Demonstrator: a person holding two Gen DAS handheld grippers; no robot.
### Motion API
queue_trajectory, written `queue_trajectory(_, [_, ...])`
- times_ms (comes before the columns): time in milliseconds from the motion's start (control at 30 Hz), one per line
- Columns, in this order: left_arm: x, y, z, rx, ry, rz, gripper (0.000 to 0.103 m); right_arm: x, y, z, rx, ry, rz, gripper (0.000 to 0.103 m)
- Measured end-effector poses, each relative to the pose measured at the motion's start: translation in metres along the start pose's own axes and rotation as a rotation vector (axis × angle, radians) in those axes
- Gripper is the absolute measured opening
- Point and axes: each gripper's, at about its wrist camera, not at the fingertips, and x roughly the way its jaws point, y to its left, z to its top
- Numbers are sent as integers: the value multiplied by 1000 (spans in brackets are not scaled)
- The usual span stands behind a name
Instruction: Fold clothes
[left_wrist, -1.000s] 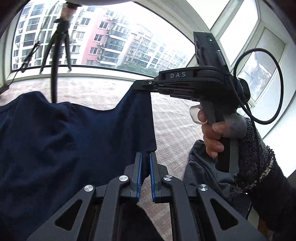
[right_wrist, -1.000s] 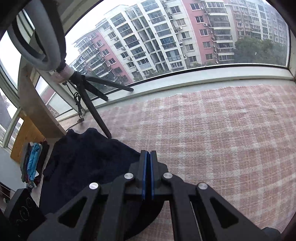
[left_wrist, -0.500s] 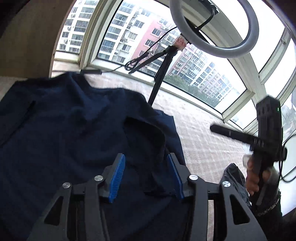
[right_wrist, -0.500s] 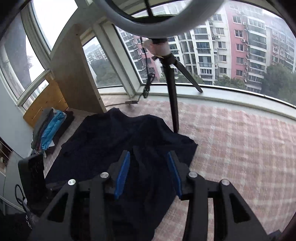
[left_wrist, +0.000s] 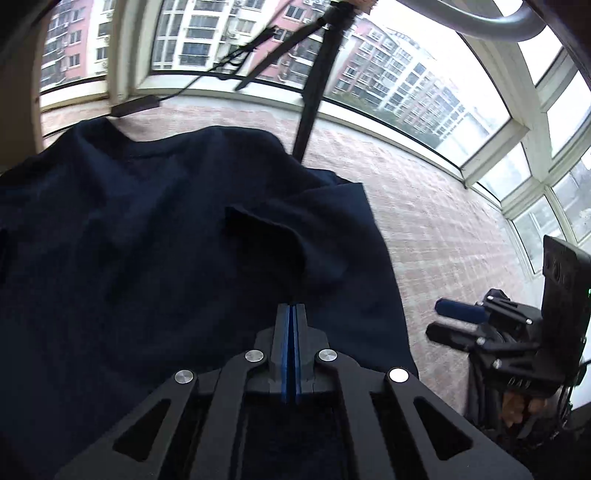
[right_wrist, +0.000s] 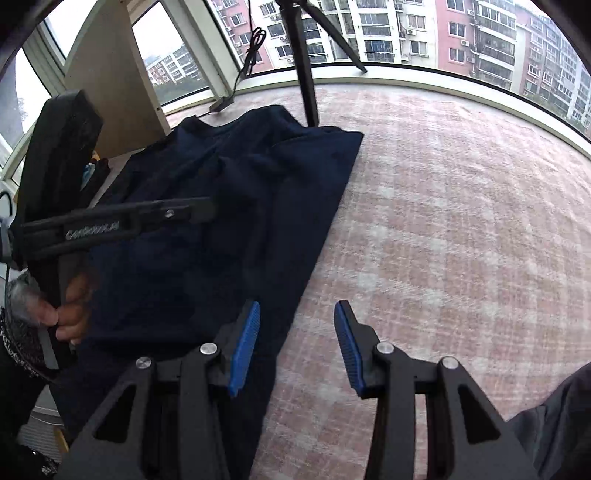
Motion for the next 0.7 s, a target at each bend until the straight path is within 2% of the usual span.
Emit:
queue_trajectory(67, [-9,8,-3,-30,-13,-9,4,-6,-5,12,-2,-25,-9,41])
queue_trajectory(133, [-15,6,0,-28,-30,-3,37,-9,-6,28,-11,-69,6,41])
queue_trajectory(167, [-16,1,3,-10,-43,-8,42,-9,-6,37,-19,-93,17,41])
queue_trajectory(300, [-11,-15,13,36,-67,-18,46,28,-2,71,-59,-97,60,40])
queue_trajectory(367, [-3,-14,17,24,-56,-2,46,56,-3,85,-56,-50,73,40])
queue_trajectory(400, [-2,-12,18,22,-59,22,46,66,-4,90,-64,-46,35,40])
queue_trajectory(467, [-6,-10,17,33,-66,76,46,76,-10,98,-65,-69,-92,30])
queue_trajectory(500, [-13,-9,13,36,-67,65,46,73,-16,101,-27,-76,-153,30])
queue_trajectory(533, [-22,-9,7,31,-68,39,46,67,-23,102,9,-92,-154,31])
queue_trajectory(600, [-38,-12,-9,35,-69,-25,46,53,-36,100,67,-128,-98,32])
queue_trajectory(700, [-42,-26,-38,27,-7,-116,47,50,-43,96,83,-61,13,35])
